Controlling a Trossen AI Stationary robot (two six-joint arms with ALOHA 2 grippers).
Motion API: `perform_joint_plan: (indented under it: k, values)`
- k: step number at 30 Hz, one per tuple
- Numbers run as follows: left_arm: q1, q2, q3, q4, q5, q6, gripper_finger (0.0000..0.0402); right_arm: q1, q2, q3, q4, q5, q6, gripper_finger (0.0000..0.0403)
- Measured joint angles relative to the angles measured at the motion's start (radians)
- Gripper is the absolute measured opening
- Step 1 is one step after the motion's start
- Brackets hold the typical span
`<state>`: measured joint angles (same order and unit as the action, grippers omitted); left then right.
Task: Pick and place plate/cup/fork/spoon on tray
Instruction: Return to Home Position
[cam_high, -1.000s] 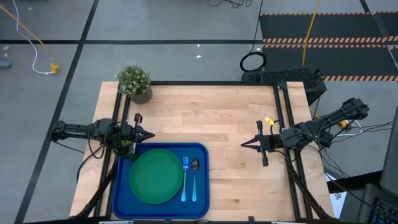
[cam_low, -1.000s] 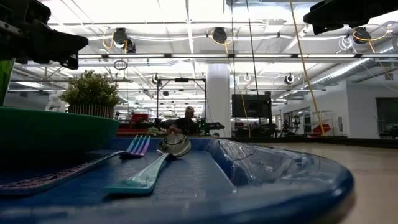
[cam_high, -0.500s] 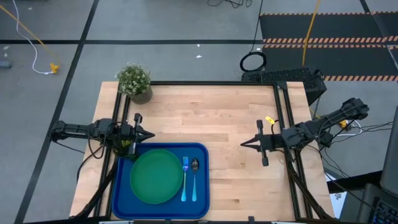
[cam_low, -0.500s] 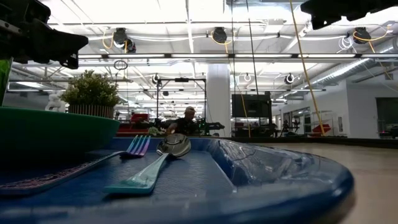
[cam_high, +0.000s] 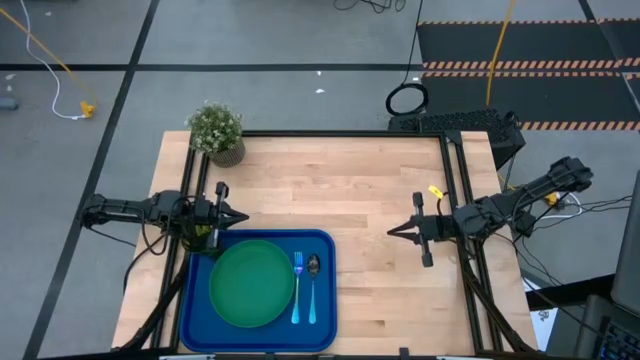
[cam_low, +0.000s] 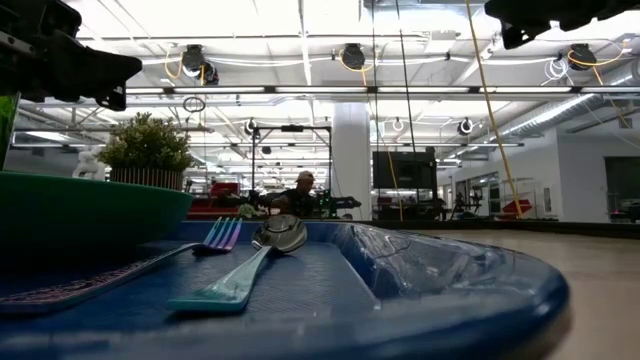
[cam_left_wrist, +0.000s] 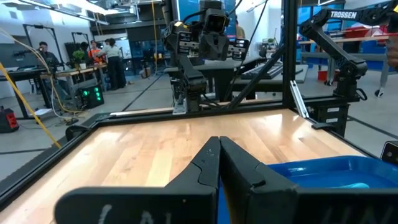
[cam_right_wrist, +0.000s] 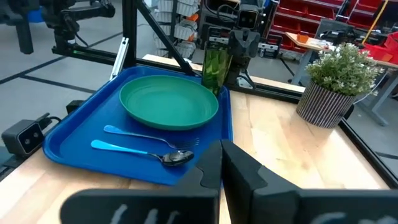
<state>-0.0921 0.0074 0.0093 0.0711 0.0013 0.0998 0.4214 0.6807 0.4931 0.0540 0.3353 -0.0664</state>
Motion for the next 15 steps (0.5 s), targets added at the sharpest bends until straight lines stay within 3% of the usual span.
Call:
perform_joint_plan:
  k: [5,10,15]
  values:
    - [0.000,0.000,0.000,0.000,0.000,0.000,0.0008,0.004,-0.007,-0.027,0.035,0.000,-0.012,0.0000]
    - [0.000,0.000,0.000,0.000,0.000,0.000,0.0008,0.004,-0.053,-0.164,0.205,-0.006,-0.072,0.0000]
    - [0.000,0.000,0.000,0.000,0.000,0.000,0.0008,-0.009,-0.135,-0.305,0.337,-0.107,-0.108,0.0000]
